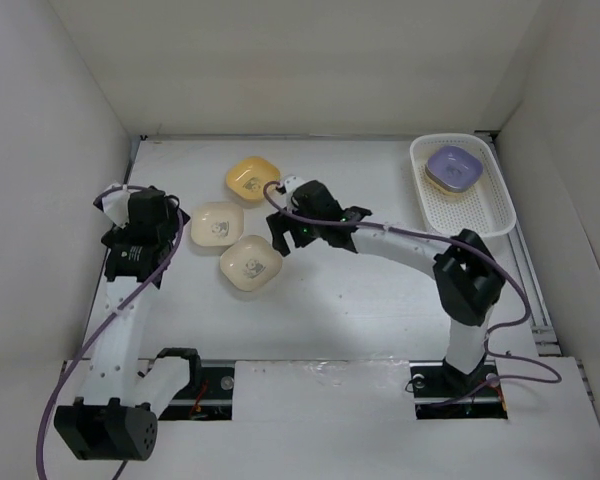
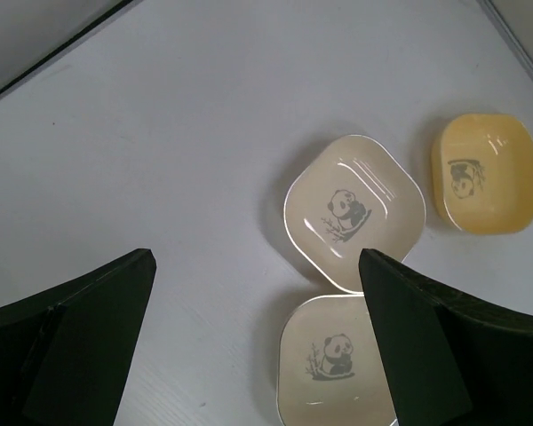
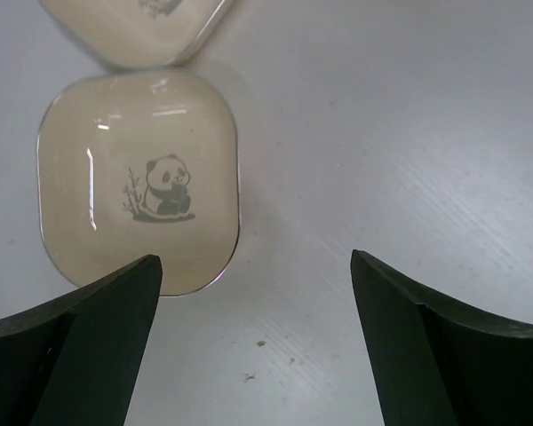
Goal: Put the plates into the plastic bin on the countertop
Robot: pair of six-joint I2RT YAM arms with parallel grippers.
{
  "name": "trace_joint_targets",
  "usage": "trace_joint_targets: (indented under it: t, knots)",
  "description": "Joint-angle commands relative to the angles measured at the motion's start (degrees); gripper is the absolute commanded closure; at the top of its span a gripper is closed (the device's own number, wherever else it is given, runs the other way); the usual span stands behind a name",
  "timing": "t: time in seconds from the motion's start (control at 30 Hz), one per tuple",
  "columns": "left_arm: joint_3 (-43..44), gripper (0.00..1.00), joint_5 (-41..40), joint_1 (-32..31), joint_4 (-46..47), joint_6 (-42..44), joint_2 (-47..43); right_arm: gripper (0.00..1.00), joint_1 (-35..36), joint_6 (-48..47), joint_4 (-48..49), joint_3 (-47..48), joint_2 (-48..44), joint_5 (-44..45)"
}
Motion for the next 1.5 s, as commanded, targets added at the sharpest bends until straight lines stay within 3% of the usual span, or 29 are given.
trace_joint_targets:
  t: [0.0, 0.2, 0.4, 0.47, 0.57, 0.63, 0.67, 0.73, 0.97, 1.1, 1.23, 1.47]
  knots:
    - [1.99, 0.0, -3.53, 0.2, -0.98, -2.89, -4.67, 0.08, 0.78, 0.25, 1.5, -0.54, 1.37, 1.11]
    - [1.45, 0.0, -3.01, 0.2, -0.46, -1.76, -5.21, 0.12, 4.74, 0.79, 2.3, -1.07, 7.79, 1.63]
    - [1.45, 0.0, -0.63, 0.2, 0.6, -0.52, -4.68, 0.32, 4.74, 1.31, 3.0, -0.46, 11.39, -0.39]
    - [1.45, 0.0, -0.1, 0.2, 0.6, 0.01, -4.68, 0.32, 4.74, 1.31, 3.0, 0.85, 12.36, -0.39]
    - [1.45, 0.0, -0.1, 0.2, 0.6, 0.01, -5.21, 0.57, 5.26, 1.31, 0.99, 2.25, 14.04, -0.92]
    - [0.93, 0.0, -0.1, 0.2, 0.6, 0.53, -5.74, 0.8, 5.26, 2.01, -0.25, 1.65, 13.52, 1.0]
    - [0.93, 0.0, -0.1, 0.2, 0.6, 0.53, -5.74, 0.82, 5.26, 2.02, -0.25, -0.01, 12.64, 2.93]
    - [0.93, 0.0, -0.1, 0.2, 0.6, 0.53, -5.74, 0.98, 4.04, 3.5, -0.95, -2.47, 9.32, 4.52]
    - [0.93, 0.0, 2.44, 0.2, 1.75, 1.58, -6.26, 1.0, -6.32, 3.6, -2.71, -11.63, -8.07, 9.45]
    - [0.93, 0.0, 3.59, 0.2, 2.27, 2.11, -6.27, 1.0, -20.37, 3.6, -4.12, -11.63, -14.86, 7.79]
    - [0.93, 0.0, 4.12, 0.2, 2.27, 2.12, -6.79, 1.0, -37.58, 6.93, 0.52, -11.63, -17.78, -1.42]
    - [0.4, 0.0, 6.75, 0.2, 3.33, 3.26, -6.79, 1.0, -53.26, 22.3, 5.28, -9.08, -14.97, -0.31]
